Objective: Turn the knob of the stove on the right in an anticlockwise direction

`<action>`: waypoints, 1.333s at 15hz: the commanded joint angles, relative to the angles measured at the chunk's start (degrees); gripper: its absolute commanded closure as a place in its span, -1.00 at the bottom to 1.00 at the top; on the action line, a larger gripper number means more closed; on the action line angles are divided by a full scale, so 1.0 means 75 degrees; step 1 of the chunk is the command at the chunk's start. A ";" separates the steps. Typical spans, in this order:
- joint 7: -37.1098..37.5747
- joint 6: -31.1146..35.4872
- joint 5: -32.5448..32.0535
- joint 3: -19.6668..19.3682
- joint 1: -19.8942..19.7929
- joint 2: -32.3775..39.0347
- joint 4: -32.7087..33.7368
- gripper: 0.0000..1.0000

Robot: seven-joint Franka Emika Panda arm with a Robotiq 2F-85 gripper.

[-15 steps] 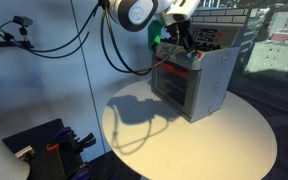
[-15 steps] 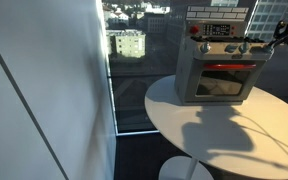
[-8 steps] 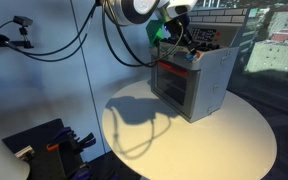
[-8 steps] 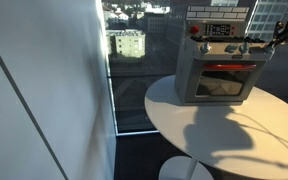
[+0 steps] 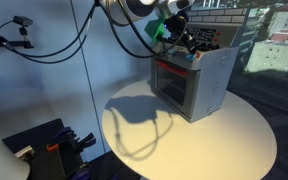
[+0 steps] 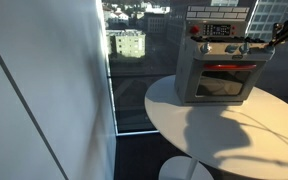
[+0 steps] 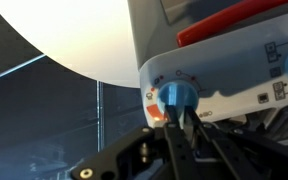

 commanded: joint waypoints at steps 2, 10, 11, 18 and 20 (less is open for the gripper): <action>-0.0025 -0.0524 -0.0367 -0.0055 -0.0001 -0.0344 -0.0019 0.88; -0.0274 -0.1198 -0.0072 0.0032 0.0010 -0.0790 -0.0121 -0.40; -0.0315 -0.1372 -0.0016 0.0043 0.0021 -0.0890 -0.0134 -0.57; -0.1384 -0.3233 0.1308 0.0397 -0.0115 -0.1555 -0.0190 -1.00; -0.1624 -0.3910 0.1604 0.0429 -0.0132 -0.1753 -0.0185 -1.00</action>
